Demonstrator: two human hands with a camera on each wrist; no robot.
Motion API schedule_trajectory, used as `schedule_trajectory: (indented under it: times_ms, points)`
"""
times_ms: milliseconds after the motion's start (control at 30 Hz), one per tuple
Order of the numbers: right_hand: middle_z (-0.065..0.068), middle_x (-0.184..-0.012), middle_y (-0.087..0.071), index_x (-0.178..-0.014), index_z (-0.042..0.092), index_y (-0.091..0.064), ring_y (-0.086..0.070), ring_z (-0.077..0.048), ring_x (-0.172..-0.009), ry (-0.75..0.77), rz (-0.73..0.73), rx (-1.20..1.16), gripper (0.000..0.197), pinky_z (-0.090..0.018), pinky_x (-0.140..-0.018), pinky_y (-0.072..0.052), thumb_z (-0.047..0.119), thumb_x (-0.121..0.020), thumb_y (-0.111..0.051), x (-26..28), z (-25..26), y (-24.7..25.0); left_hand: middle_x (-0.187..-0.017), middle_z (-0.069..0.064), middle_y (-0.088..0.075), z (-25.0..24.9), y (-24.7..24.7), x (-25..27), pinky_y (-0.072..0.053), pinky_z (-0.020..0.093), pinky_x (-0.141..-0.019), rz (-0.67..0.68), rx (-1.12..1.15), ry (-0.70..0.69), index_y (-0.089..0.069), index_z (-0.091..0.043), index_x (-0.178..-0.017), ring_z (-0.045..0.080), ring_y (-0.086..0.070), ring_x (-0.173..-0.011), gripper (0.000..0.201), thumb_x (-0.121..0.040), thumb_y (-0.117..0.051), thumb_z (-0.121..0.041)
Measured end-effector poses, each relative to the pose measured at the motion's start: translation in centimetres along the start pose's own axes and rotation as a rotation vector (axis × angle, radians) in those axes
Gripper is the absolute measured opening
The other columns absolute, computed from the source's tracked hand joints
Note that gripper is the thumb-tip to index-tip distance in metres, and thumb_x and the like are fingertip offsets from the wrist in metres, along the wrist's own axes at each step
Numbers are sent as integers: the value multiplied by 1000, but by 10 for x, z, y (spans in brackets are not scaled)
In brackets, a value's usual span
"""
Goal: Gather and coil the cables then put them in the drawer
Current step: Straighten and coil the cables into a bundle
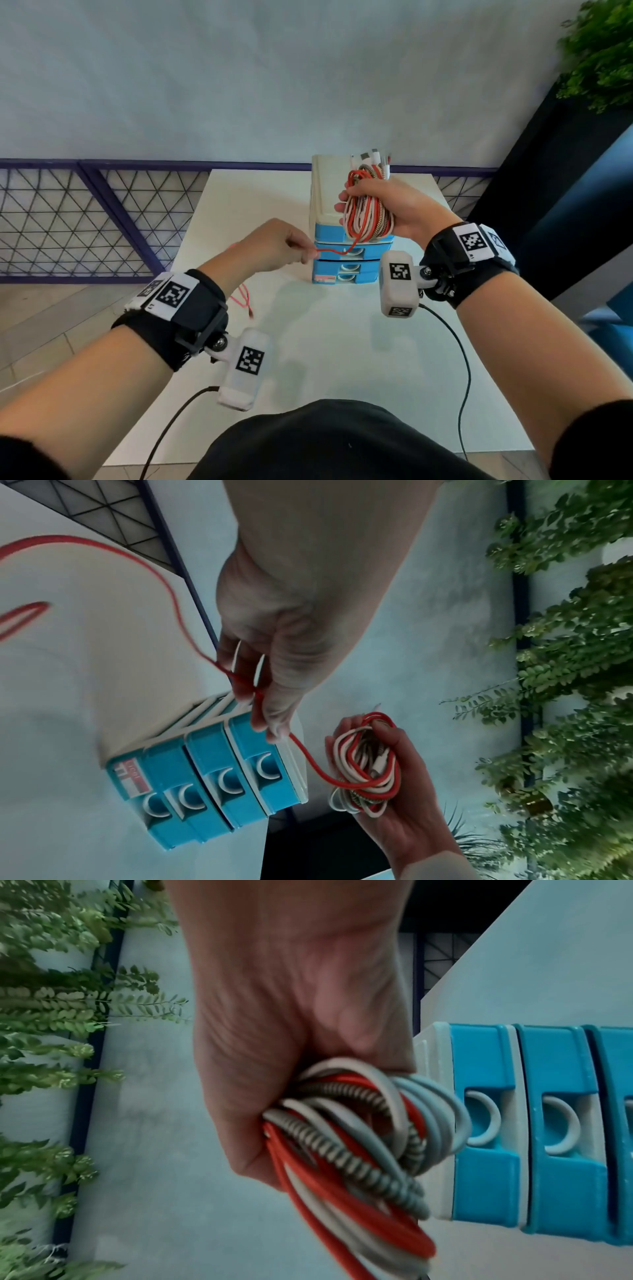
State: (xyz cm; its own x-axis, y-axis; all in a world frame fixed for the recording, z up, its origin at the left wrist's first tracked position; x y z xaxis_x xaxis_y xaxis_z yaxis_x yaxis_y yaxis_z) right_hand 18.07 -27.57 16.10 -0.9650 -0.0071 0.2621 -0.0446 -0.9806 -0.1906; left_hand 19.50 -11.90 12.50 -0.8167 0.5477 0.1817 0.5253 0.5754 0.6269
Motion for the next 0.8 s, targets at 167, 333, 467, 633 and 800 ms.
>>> schedule_trajectory:
  times_ms: [167,333,467,633,800]
  points:
    - [-17,-102,-73,-81,4,-67,-69,-31,-100,-72,95,190,15,-40,-89,-56,4,-89,-55,6,-14,-17,-75,3,-73,-18,24,-5,-47,27,-67,-202,42,-70,-70,-21,-76,12,-61,-67,8,-75,-77,-23]
    - [-19,-83,-70,-91,0,-54,-73,-22,-66,-188,192,220,5,-30,-59,-59,1,-92,-49,17,-26,-38,-71,-5,-62,-32,33,-1,-39,24,-55,-329,-54,-142,-58,-14,-83,10,-54,-63,32,-68,-81,-32]
    - [-15,-81,-72,-94,-3,-59,-73,-21,-70,-196,235,268,10,-29,-61,-59,3,-91,-51,16,-30,-41,-72,-3,-61,-25,35,0,-41,30,-56,-347,-182,-74,-60,-17,-82,11,-53,-64,35,-72,-73,-49]
    - [-9,-77,-69,-84,4,-62,-71,-20,-73,-94,110,343,10,-30,-64,-59,10,-90,-56,4,-26,-23,-58,0,-49,0,12,-1,-47,29,-60,-70,221,164,-59,-14,-73,17,-49,-50,43,-98,-39,-43]
    - [-7,-68,-66,-86,8,-58,-66,-21,-63,-49,-65,281,17,-35,-63,-60,24,-90,-64,-5,-34,3,-60,-4,-55,8,-15,10,-49,30,-72,147,820,291,-60,-14,-85,13,-53,-53,31,-101,-35,-22]
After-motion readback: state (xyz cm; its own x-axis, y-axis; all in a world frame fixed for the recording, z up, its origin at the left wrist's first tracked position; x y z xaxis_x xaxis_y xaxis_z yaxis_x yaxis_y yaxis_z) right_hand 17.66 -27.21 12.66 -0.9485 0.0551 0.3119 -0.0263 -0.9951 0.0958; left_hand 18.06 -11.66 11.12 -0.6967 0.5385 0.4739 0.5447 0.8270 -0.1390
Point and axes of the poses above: each hand's wrist, its own x-axis away from the middle knuckle, its own y-axis out of the back of the hand, z = x × y, the point moved 9 cm from there along -x, towards the middle knuckle
